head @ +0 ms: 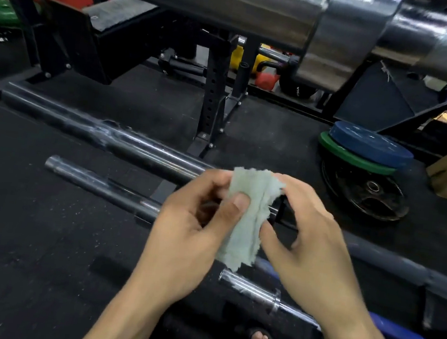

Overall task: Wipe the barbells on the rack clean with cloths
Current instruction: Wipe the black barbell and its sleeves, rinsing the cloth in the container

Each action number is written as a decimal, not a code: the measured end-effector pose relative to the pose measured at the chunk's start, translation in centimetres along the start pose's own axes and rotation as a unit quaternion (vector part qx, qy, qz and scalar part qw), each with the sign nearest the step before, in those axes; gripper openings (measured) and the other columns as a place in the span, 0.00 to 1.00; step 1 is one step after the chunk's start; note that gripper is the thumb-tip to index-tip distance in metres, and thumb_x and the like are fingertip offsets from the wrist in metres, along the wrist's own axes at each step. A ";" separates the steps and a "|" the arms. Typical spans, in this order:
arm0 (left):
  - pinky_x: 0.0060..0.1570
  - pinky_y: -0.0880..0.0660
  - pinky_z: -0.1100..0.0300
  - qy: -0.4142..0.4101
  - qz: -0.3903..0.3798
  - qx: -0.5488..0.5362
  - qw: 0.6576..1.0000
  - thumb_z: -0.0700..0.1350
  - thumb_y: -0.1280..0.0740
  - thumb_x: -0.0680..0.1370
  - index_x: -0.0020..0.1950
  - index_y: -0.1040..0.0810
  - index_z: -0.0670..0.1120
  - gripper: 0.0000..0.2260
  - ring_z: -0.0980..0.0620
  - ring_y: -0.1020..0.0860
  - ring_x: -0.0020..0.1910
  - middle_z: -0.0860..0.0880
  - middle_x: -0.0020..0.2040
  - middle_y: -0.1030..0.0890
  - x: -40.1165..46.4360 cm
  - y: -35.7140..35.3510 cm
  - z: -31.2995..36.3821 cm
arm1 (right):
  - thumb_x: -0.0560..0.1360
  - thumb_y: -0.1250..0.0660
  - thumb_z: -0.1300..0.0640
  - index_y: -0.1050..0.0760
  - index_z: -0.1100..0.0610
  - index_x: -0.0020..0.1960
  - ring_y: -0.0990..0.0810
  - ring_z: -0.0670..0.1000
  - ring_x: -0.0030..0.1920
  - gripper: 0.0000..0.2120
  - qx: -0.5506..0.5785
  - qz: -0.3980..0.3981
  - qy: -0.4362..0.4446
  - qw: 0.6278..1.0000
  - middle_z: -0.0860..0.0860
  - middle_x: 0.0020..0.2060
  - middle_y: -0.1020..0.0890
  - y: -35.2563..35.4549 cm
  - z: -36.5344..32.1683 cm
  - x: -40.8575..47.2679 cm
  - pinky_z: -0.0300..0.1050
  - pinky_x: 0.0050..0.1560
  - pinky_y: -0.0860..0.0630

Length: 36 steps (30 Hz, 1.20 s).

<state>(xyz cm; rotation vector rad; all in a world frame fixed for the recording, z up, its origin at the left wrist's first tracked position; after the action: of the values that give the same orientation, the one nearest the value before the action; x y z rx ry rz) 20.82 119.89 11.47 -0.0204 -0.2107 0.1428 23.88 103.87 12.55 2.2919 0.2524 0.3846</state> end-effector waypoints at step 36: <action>0.40 0.32 0.78 -0.134 0.288 0.428 0.846 0.44 0.31 0.81 0.57 0.16 0.43 0.08 0.61 0.30 0.36 0.52 0.47 0.27 1.1 8.6 1.7 | 0.78 0.44 0.43 0.35 0.46 0.76 0.29 0.42 0.58 0.26 -0.131 0.088 0.008 0.987 0.39 0.69 0.30 -1.8 0.0 -0.6 0.38 0.66 0.47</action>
<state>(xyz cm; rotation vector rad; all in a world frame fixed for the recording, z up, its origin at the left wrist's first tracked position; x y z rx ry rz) 20.30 128.52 13.05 0.8446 -0.4022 0.8380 23.25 104.90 11.13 2.0570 0.0037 0.4952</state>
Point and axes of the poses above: each hand's wrist, its own x-axis towards the middle knuckle, its own y-axis out of the back of the hand, z = x × y, the point moved 7 cm from there along x, towards the middle knuckle
